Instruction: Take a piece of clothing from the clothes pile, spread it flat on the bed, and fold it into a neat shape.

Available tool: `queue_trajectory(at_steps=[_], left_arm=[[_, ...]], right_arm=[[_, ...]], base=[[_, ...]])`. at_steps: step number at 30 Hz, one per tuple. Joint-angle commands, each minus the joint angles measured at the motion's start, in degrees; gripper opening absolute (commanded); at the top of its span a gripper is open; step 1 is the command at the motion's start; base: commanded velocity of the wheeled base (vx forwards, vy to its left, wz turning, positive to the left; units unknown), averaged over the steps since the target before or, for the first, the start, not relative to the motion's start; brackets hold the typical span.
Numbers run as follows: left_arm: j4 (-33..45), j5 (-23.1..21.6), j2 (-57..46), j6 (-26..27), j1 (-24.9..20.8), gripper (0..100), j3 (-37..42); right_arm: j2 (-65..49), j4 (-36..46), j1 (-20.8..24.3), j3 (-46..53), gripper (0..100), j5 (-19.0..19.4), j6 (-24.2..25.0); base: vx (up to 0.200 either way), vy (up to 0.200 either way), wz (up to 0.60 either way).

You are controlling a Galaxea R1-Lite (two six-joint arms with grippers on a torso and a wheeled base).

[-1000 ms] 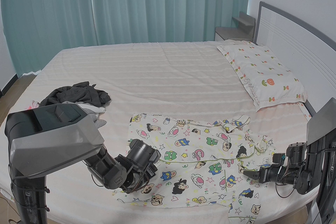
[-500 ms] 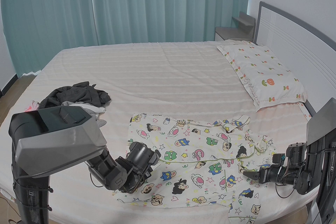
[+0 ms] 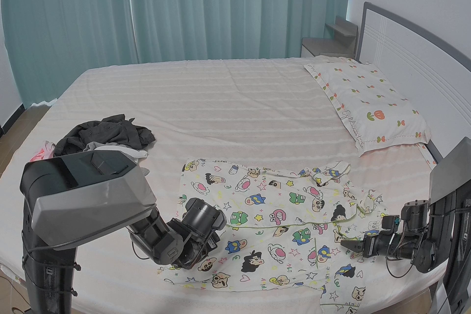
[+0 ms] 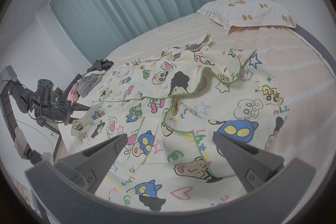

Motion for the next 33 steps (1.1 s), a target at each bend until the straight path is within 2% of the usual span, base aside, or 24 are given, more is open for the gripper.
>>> queue_trajectory(at_steps=[1, 5, 11, 12, 29, 33], left_arm=[[0.95, -0.41, 0.06, 1.72, -0.36, 100, -1.21], [6.58, -0.5, 0.32, 3.04, -0.62, 100, -3.32], [7.19, -0.85, -0.03, 2.86, -2.2, 100, -4.2], [7.19, -0.85, -0.03, 2.86, -2.47, 0, -4.38], [7.81, -0.94, -1.35, 1.72, -2.73, 0, -3.85], [8.86, -2.26, -2.67, 1.01, -3.0, 0, -2.53]], right_arm=[[0.09, -1.02, -0.05, 0.05, 100, 0.02, 0.02], [0.18, -1.02, -0.05, -0.04, 100, 0.02, 0.02], [0.27, -1.02, -0.05, -0.04, 100, 0.02, 0.02], [0.18, -1.02, 0.03, 0.05, 100, 0.02, 0.02], [0.53, -1.02, -0.23, -0.21, 100, 0.02, 0.02], [0.53, -1.02, -0.23, -0.21, 100, 0.02, 0.02]], base=[[0.0, 0.0, 0.0], [0.0, 0.0, 0.0], [0.0, 0.0, 0.0], [0.0, 0.0, 0.0], [0.0, 0.0, 0.0], [0.0, 0.0, 0.0]])
